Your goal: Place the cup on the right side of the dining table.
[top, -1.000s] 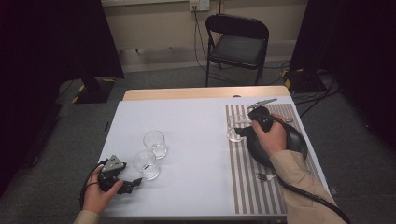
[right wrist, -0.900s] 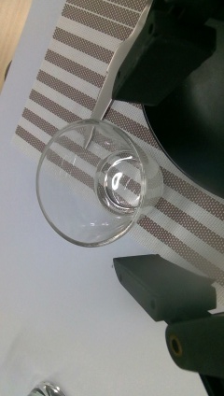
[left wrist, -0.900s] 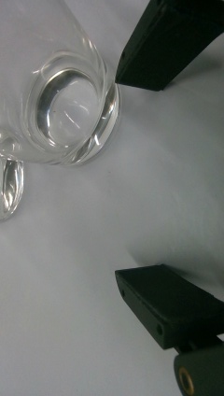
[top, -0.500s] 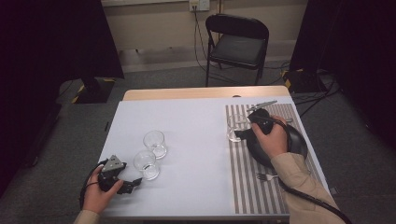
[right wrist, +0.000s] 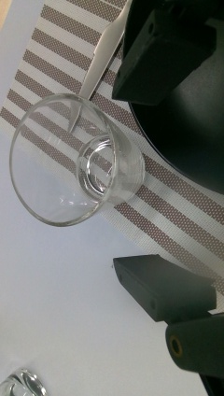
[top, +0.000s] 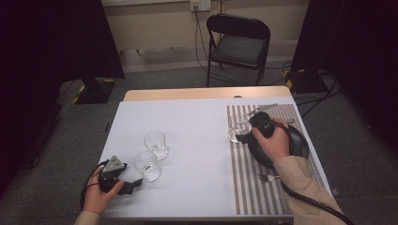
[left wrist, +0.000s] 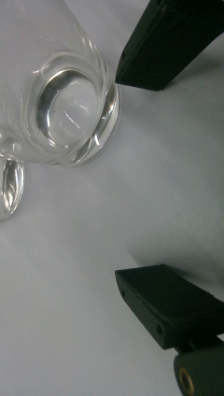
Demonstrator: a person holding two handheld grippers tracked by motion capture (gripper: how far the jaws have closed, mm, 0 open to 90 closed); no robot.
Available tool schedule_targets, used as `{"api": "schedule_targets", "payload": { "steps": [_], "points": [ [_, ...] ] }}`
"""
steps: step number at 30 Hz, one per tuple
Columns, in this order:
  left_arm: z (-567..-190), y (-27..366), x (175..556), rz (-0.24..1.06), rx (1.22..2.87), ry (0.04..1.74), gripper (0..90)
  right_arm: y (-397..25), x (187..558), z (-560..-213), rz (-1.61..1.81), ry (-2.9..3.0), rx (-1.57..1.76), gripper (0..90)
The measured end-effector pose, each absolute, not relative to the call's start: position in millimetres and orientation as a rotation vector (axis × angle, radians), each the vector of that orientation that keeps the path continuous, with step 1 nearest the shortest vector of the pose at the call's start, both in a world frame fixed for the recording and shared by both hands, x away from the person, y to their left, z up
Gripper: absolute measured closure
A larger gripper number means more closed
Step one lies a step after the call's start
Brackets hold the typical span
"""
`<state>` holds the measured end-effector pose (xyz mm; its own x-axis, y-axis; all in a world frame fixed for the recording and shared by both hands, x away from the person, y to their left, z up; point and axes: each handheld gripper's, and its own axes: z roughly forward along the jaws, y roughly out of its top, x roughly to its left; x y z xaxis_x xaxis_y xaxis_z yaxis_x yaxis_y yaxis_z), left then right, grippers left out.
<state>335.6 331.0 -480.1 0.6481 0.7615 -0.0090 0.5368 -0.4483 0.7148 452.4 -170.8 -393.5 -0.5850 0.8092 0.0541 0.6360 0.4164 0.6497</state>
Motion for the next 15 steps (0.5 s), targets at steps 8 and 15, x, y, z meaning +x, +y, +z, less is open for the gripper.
{"api": "schedule_targets", "payload": {
  "steps": [8,15],
  "points": [
    [-480.1,331.0,335.6,0.411,2.161,1.004,6.1,-166.0,447.4,-394.7,0.921,2.421,1.23,15.5],
    [-480.1,331.0,335.6,0.41,2.162,1.003,6.1,-162.1,444.2,-396.4,0.914,2.448,1.213,15.4]
  ]
}}
